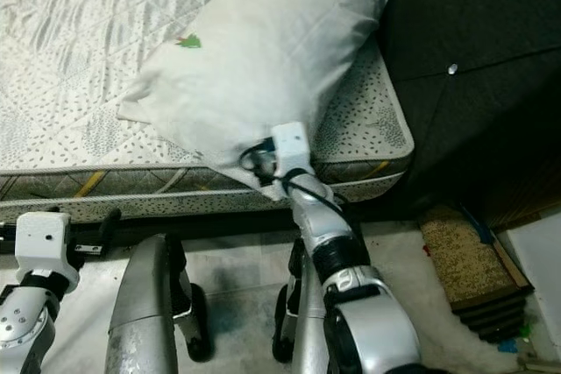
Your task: Clean up the room
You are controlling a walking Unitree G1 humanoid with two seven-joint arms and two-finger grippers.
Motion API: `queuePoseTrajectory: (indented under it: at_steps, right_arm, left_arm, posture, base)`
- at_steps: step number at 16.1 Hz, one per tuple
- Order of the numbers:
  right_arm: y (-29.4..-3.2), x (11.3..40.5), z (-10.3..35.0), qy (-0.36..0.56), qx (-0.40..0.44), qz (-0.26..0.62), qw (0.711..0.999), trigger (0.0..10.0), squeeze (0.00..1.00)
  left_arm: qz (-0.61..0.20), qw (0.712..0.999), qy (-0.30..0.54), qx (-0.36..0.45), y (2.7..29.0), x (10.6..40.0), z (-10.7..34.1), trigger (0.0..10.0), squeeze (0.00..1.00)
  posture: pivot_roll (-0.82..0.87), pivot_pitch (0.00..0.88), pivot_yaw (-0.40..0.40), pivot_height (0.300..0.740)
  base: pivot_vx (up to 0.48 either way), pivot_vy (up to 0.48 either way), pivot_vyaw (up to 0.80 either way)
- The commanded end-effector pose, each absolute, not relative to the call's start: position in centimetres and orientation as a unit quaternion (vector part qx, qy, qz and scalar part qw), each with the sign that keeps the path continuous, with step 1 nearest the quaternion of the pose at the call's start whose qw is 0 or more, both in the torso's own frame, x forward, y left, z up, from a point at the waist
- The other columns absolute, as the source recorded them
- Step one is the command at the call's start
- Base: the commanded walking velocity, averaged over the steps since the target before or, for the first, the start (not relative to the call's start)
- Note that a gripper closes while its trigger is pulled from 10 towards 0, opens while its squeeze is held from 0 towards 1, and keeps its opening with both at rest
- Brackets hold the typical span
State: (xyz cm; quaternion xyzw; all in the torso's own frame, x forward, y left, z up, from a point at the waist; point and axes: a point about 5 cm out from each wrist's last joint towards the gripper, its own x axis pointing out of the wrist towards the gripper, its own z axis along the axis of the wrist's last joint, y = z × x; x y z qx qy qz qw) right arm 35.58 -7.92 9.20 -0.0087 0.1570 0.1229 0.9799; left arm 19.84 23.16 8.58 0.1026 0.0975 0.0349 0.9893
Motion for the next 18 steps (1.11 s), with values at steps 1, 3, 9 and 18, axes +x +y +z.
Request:
queuePoseTrajectory:
  at_steps: [1,3,9,18]
  right_arm:
    - [-8.3,36.0,9.5,0.154,0.011,0.085,0.984,10.0,0.0]
    - [-5.9,36.1,10.3,0.155,0.09,0.088,0.98,4.6,0.0]
    - [-3.3,36.2,11.4,0.159,0.189,0.095,0.964,0.0,0.0]
    - [-10.7,38.8,12.5,0.13,0.17,0.004,0.977,0.0,0.0]
  left_arm:
    - [0.034,0.989,0.102,0.104,22.9,19.7,8.6,10.0,0.0]
    - [0.034,0.989,0.1,0.104,22.9,19.9,8.7,10.0,0.0]
    - [0.036,0.989,0.098,0.103,22.8,20.0,8.8,10.0,0.0]
    - [0.037,0.99,0.09,0.101,22.4,20.9,8.8,10.0,0.0]
  posture:
    - [0.19,0.244,-0.091,0.546]
    - [0.19,0.236,-0.089,0.546]
    - [0.2,0.228,-0.095,0.546]
    - [0.19,0.193,-0.106,0.546]
  base:
    - [0.0,0.0,0.0]
    - [0.0,0.0,0.0]
    - [0.0,0.0,0.0]
    - [0.0,0.0,0.0]
